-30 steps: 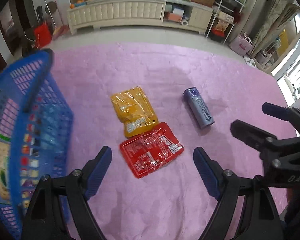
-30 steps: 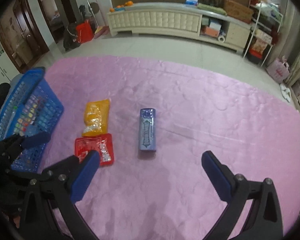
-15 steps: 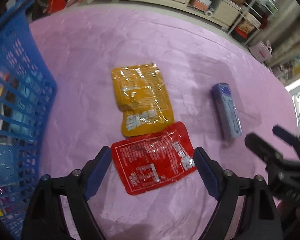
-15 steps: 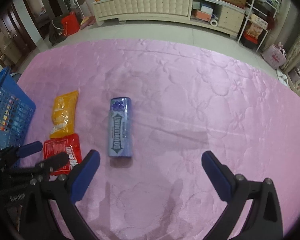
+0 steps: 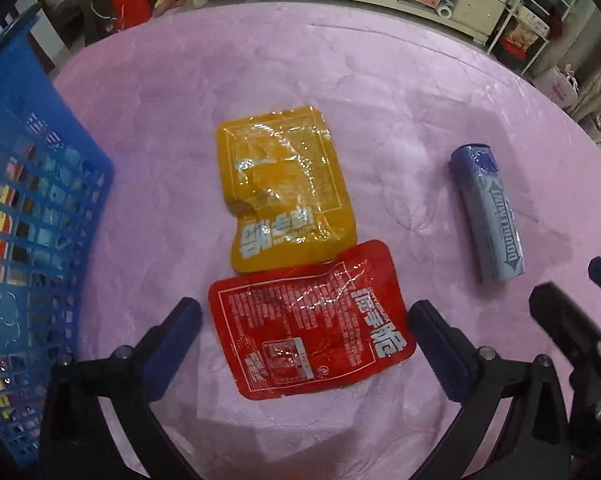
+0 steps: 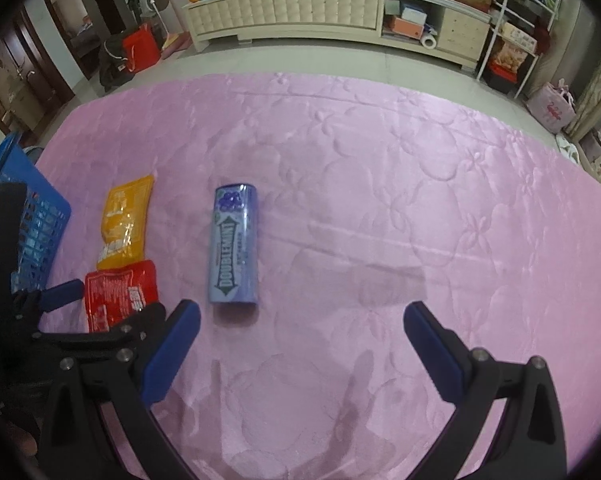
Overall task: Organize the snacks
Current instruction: 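Grasp the red pouch with the left tool, then grasp the blue Doublemint gum bottle with the right tool while the left tool holds the red pouch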
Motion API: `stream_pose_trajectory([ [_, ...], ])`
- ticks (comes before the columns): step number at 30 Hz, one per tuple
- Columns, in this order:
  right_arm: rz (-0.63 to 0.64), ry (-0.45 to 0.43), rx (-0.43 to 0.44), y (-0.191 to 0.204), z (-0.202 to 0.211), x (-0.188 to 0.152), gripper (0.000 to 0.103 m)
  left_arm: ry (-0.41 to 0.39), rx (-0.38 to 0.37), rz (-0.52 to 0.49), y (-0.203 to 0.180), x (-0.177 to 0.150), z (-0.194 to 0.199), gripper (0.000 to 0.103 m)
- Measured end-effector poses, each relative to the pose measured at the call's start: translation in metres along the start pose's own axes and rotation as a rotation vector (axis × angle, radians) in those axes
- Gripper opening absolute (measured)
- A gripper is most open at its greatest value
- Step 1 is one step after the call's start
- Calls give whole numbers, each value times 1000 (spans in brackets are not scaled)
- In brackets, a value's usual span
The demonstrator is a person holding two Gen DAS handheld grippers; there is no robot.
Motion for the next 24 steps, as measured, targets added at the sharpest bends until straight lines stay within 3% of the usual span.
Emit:
stream_pose_trajectory([
  [6,-6,0,32,2,0,-2,103,24,7,7,-2,3,4,100],
  [8,-5,0,40,3,1,-3,103,29,1,-10,-1,9,6,89],
  [10,1,3,59,6,0,-4,103,24,-2,-15,1,9,13,65],
  [13,9,6,49,9,-1,-8,103,12,-18,-53,0,7,21,39],
  [17,18,-2,54,15,1,-8,103,6,-26,-69,-5,5,26,31],
  [19,22,-3,53,15,2,-9,103,10,-56,-85,-10,4,29,11],
  [24,14,-6,53,13,3,-11,103,-32,-119,-104,-18,-5,39,9],
])
Point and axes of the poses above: each gripper's, at about its wrist camera, not at the fingertips, and z roughly against the way its jaws point, y to its left, x to its top, the point moved 6 cm from there along -z, roughly the way its jaws point, and after that the axes turned 5 degrees about z, right-handed, at the moved point
